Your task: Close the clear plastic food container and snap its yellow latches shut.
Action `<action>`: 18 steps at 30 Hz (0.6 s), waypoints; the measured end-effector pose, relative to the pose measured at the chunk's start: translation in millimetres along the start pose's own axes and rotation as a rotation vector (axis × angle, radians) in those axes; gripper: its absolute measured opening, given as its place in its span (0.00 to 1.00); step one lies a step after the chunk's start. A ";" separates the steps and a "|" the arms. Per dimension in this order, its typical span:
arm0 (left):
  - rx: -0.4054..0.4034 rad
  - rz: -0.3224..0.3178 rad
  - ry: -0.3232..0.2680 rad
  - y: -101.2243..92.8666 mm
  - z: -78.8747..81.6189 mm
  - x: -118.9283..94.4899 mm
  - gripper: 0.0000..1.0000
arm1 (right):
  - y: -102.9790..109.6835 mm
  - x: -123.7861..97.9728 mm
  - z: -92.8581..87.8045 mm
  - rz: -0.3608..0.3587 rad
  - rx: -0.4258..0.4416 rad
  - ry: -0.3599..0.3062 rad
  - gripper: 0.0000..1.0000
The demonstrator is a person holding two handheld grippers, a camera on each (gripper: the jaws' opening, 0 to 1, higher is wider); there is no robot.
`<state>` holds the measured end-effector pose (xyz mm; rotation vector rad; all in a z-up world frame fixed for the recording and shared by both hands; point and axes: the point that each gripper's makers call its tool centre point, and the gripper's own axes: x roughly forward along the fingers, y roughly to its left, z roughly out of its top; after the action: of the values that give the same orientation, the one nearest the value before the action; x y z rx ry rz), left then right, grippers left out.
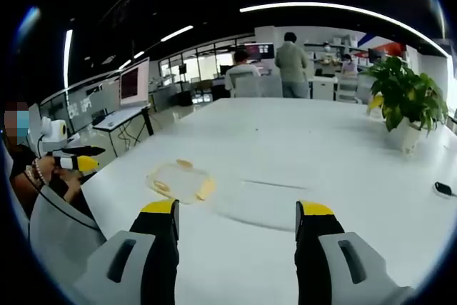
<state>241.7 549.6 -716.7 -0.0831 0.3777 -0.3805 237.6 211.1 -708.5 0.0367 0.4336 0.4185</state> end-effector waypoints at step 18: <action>-0.004 0.005 0.014 -0.8 -5.8 -1.5 0.87 | 2.0 2.0 -9.6 0.003 0.011 0.015 0.61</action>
<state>238.0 549.3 -721.4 -0.0839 0.3921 -0.3758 234.4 213.2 -717.7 0.0447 0.4505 0.4193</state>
